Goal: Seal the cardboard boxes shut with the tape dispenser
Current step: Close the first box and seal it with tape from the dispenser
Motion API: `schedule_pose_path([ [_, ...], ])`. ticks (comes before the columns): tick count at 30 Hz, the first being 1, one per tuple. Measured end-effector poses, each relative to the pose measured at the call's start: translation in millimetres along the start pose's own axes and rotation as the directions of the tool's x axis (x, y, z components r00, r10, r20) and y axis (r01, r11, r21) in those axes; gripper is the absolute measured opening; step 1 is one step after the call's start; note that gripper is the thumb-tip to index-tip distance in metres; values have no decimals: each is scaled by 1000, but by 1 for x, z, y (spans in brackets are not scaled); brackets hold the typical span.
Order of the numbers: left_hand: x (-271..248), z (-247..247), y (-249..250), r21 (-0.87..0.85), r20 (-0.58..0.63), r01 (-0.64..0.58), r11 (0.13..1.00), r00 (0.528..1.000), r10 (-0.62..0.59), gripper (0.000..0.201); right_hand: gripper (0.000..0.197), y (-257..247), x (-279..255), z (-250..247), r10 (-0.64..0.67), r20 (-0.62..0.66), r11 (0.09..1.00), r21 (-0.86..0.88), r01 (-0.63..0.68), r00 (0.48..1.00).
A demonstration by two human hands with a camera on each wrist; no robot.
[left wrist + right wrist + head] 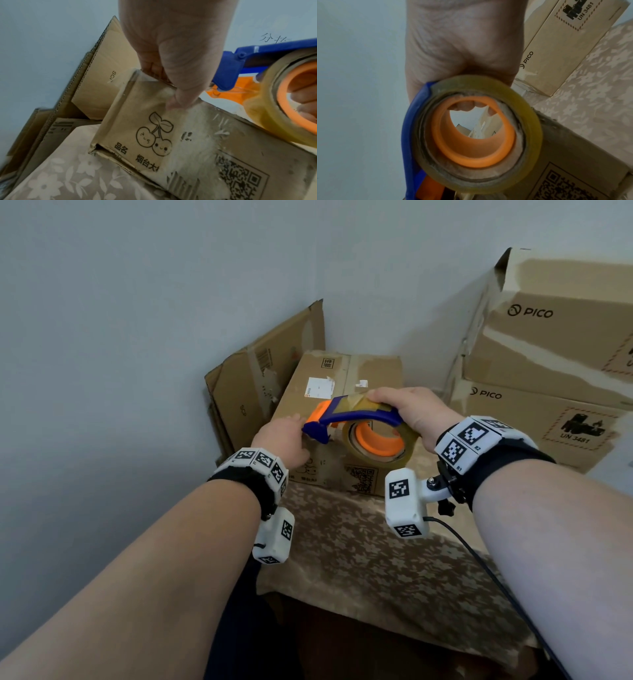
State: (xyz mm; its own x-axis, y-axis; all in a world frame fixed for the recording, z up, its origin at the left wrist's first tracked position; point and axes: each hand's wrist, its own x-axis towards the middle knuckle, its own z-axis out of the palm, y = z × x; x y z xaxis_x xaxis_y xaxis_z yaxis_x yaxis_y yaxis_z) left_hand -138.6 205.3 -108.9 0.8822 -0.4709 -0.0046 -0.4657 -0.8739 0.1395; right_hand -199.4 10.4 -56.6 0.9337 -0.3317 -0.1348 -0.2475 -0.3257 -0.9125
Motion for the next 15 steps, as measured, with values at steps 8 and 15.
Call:
schedule_pose_path([
  [8, 8, -2, 4, 184, 118, 48, 982, 990, -71, 50, 34, -9, -3, -15, -54, 128, 992, -106, 68, 990],
  [15, 22, -2, 6, 270, 260, 14, 963, 962, -87, 71, 47, -3, -3, -34, -56, 181, 980, -179, 89, 982],
])
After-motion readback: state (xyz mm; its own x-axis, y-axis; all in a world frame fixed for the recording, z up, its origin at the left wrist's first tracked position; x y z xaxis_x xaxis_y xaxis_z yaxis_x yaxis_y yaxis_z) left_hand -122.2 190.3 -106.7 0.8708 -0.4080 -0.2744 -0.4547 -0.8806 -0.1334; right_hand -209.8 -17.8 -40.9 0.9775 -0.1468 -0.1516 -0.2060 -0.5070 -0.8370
